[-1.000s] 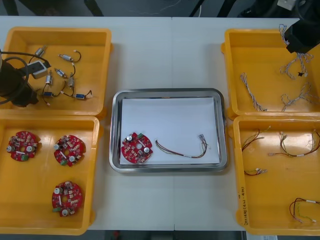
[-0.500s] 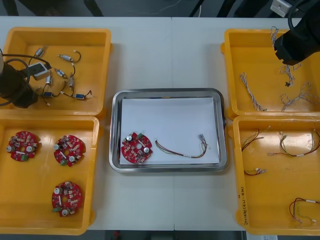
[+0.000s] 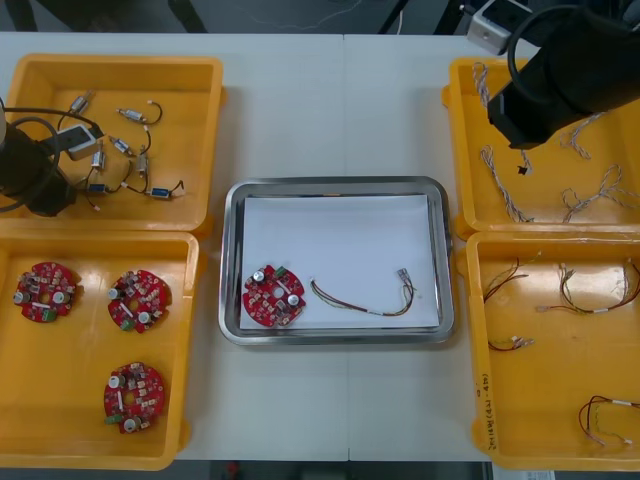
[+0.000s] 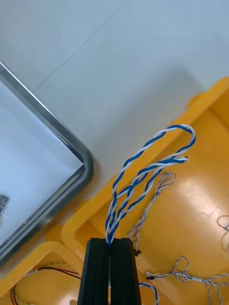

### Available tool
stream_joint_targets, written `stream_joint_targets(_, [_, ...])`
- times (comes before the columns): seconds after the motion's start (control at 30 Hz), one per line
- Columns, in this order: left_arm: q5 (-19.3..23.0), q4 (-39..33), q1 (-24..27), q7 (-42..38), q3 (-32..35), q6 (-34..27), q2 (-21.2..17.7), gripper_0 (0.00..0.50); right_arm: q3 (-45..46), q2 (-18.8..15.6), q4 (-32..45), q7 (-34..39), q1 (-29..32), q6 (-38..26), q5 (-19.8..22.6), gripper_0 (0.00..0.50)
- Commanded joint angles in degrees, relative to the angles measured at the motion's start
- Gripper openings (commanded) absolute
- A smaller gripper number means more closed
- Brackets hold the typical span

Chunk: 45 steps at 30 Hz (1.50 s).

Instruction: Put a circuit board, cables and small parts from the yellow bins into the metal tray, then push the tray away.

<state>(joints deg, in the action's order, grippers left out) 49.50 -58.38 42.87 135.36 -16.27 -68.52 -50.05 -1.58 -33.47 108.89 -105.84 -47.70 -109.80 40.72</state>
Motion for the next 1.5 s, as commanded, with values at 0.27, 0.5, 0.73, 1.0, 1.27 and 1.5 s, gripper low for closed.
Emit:
stream_joint_targets(0.27, [0.51, 0.02, 6.43, 2.81, 4.76, -9.79, -3.12, 0.000, -10.72, -2.39, 2.47, -4.91, -2.58, -0.20, 8.41, 0.000])
stream_joint_targets(0.5, [-1.16, -6.04, 7.22, -4.49, 7.22, -16.21, -3.04, 0.000, -12.22, -4.59, 2.38, -13.61, -2.84, -0.20, 9.82, 0.000])
stream_joint_targets(0.73, [-4.76, -17.91, 7.14, -17.94, 7.39, -26.14, -2.33, 0.000, -17.76, -7.14, 2.29, -14.49, -3.98, -0.20, 10.08, 0.000])
stream_joint_targets(1.0, [-6.69, -26.52, 7.14, -26.90, 10.56, -35.10, 1.09, 0.000, -22.33, -7.93, 2.29, -14.49, -5.65, -0.20, 11.22, 0.000])
stream_joint_targets(1.27, [-7.66, -36.28, 7.22, -35.51, 10.65, -41.48, 5.31, 0.000, -22.33, -7.93, 2.38, -14.84, -5.65, -0.20, 13.60, 0.000])
stream_joint_targets(1.5, [-7.66, -45.68, 7.22, -42.99, 10.73, -41.48, 10.59, 0.000, -22.33, -7.93, 2.38, -14.93, -5.65, -0.20, 12.28, 0.000])
